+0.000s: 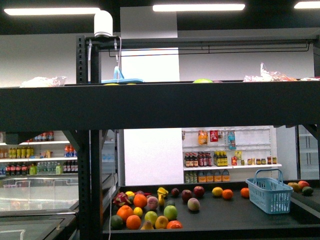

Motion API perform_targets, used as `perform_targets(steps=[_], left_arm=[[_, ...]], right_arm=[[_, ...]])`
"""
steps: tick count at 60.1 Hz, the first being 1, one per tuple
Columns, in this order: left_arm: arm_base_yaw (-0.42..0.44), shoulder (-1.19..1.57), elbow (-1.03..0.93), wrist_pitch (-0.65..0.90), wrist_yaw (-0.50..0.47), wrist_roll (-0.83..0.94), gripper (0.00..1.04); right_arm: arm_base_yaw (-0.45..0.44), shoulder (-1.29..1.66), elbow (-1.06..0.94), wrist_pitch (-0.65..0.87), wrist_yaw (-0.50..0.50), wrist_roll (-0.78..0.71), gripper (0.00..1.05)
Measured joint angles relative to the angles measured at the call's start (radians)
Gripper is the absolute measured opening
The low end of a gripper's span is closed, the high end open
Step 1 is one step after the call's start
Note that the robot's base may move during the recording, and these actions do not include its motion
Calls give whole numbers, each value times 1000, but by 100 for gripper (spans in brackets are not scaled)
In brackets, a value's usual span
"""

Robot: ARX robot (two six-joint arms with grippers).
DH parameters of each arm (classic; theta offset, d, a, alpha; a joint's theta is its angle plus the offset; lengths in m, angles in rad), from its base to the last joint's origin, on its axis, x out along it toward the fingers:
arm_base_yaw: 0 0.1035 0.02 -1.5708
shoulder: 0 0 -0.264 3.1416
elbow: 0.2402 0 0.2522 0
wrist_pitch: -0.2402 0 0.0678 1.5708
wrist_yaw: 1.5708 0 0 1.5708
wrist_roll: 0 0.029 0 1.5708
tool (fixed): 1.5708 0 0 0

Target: Pick lemon from shelf

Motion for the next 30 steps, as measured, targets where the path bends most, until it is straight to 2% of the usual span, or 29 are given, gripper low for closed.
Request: perform_targets(steps=[30], left_arm=[[0,-83,-94,18,0,0,3]], right_arm=[[0,0,0,0,0,0,102]])
